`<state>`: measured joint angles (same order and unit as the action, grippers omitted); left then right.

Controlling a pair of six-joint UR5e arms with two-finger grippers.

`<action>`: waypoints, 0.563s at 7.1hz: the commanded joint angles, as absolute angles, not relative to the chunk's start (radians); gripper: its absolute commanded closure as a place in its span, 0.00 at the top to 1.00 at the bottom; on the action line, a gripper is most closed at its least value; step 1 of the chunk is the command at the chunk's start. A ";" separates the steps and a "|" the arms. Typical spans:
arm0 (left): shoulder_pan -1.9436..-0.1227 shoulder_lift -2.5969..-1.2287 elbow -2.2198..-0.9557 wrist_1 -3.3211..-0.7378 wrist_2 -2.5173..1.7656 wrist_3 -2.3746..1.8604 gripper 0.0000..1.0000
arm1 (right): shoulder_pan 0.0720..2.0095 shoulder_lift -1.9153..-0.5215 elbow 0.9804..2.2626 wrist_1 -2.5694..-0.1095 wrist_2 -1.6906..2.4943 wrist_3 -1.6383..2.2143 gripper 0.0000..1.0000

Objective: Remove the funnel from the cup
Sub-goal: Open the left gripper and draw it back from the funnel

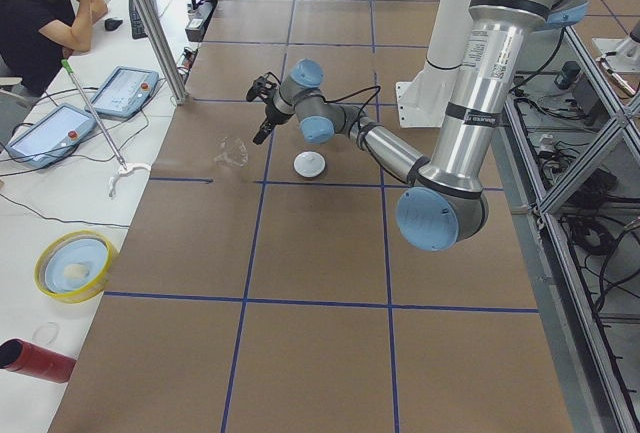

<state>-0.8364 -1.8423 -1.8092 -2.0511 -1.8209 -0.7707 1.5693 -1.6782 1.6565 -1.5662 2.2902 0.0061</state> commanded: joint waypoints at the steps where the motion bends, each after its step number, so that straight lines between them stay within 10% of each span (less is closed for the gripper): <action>1: -0.831 -1.894 -1.807 -1.819 -1.951 -0.877 1.00 | 1.569 -1.678 1.655 -1.566 2.290 0.006 1.00; 4: -0.789 -1.953 -1.718 -1.743 -2.016 -0.899 1.00 | 1.569 -1.678 1.657 -1.566 2.290 0.006 1.00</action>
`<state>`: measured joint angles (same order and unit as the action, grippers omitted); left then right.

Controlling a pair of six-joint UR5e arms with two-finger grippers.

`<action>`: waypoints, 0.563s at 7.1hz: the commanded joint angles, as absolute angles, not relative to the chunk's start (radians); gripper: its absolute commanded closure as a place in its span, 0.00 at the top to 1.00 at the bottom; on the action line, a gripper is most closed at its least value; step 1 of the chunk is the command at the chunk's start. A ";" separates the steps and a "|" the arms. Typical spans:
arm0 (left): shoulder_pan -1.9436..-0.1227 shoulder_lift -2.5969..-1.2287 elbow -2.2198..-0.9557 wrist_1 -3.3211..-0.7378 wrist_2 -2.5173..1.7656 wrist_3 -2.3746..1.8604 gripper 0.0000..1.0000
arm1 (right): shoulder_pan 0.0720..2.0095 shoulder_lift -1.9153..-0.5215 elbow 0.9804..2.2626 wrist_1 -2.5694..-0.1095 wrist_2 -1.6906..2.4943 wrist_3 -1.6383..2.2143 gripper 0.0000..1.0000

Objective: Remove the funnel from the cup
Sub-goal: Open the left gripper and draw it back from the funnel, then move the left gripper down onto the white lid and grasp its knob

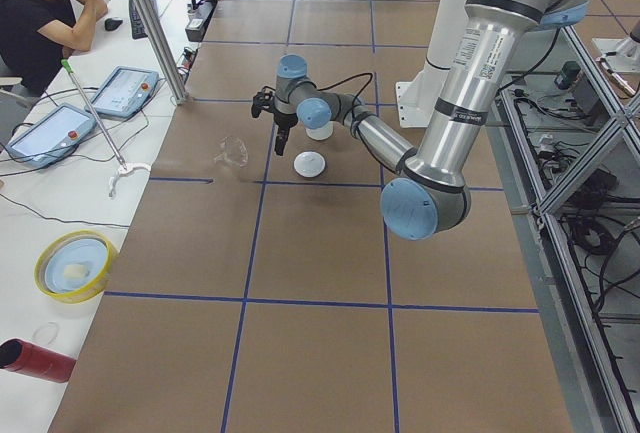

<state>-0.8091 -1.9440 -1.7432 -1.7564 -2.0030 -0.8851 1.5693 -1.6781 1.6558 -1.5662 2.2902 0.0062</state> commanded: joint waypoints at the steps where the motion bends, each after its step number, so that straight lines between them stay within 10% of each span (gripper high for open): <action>1: -0.763 -1.954 -1.692 -1.744 -2.017 -0.907 1.00 | 1.569 -1.678 1.655 -1.566 2.290 0.006 1.00; 4: -0.758 -1.941 -1.698 -1.741 -2.045 -0.934 0.94 | 1.569 -1.678 1.657 -1.566 2.290 0.006 1.00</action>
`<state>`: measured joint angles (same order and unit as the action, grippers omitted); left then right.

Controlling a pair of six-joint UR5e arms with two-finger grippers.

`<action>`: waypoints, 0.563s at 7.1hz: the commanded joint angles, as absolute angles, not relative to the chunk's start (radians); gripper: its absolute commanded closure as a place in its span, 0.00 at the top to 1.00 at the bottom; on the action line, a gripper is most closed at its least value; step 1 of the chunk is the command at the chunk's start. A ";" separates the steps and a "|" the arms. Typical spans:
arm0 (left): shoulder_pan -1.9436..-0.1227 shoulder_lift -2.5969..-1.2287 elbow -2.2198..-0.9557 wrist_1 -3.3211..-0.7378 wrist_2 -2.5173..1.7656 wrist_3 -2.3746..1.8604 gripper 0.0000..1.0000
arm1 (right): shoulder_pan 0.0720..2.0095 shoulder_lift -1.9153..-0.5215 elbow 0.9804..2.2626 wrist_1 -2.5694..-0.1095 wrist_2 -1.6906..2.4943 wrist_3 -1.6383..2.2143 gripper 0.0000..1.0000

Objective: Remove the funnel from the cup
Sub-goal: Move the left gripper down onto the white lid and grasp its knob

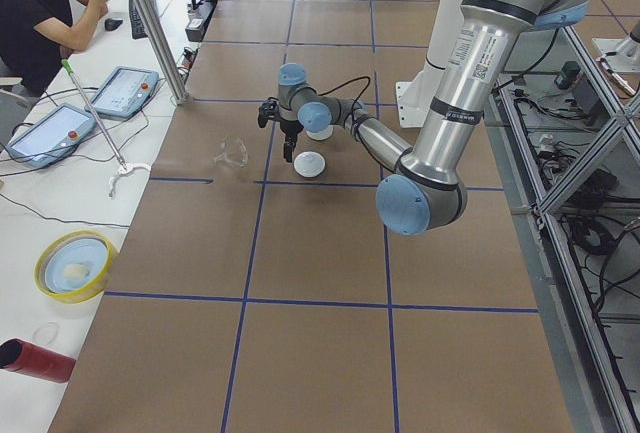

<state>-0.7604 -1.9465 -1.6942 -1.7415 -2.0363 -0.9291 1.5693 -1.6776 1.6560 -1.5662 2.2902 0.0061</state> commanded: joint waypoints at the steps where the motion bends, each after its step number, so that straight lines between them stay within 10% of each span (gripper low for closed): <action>1: -0.756 -1.936 -1.701 -1.744 -2.045 -0.955 0.93 | 1.569 -1.678 1.657 -1.566 2.290 0.006 1.00; 4: -0.736 -1.927 -1.706 -1.750 -2.048 -0.994 0.82 | 1.569 -1.678 1.657 -1.566 2.290 0.006 1.00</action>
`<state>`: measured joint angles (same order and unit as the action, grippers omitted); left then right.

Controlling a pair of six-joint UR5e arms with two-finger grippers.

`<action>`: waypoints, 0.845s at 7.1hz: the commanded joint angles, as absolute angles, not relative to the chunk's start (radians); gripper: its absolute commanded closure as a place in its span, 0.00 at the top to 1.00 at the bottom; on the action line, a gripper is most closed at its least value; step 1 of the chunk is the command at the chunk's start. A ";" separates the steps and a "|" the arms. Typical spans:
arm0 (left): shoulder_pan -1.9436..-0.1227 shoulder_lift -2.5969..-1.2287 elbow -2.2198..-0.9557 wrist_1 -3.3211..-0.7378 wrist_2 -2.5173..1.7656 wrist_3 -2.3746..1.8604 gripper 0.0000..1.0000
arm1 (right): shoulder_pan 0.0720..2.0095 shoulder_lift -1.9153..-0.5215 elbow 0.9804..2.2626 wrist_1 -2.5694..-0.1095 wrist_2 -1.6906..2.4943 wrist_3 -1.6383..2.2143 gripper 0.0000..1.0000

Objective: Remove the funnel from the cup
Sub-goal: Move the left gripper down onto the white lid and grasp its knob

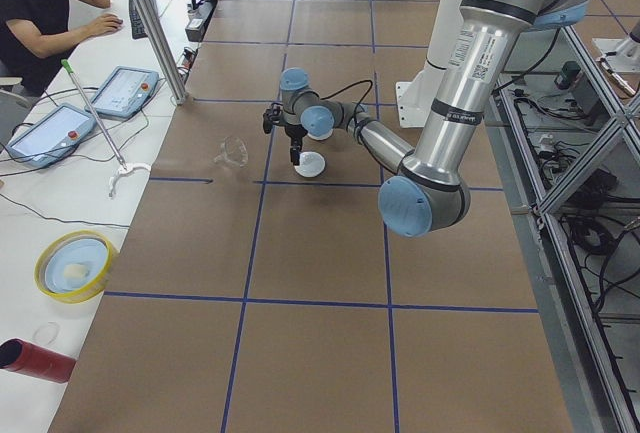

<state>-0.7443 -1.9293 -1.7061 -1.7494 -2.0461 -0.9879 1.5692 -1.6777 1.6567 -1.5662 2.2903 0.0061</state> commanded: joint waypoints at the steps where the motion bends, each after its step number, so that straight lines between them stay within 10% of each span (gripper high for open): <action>1: -0.726 -1.916 -1.706 -1.749 -2.068 -0.996 0.78 | 1.569 -1.678 1.657 -1.566 2.290 0.006 1.00; 6: -0.723 -1.894 -1.730 -1.744 -2.074 -0.994 0.67 | 1.569 -1.678 1.657 -1.566 2.290 0.006 1.00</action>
<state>-0.7226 -1.8961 -1.7179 -1.7489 -2.0721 -0.9940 1.5693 -1.6782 1.6566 -1.5662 2.2902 0.0061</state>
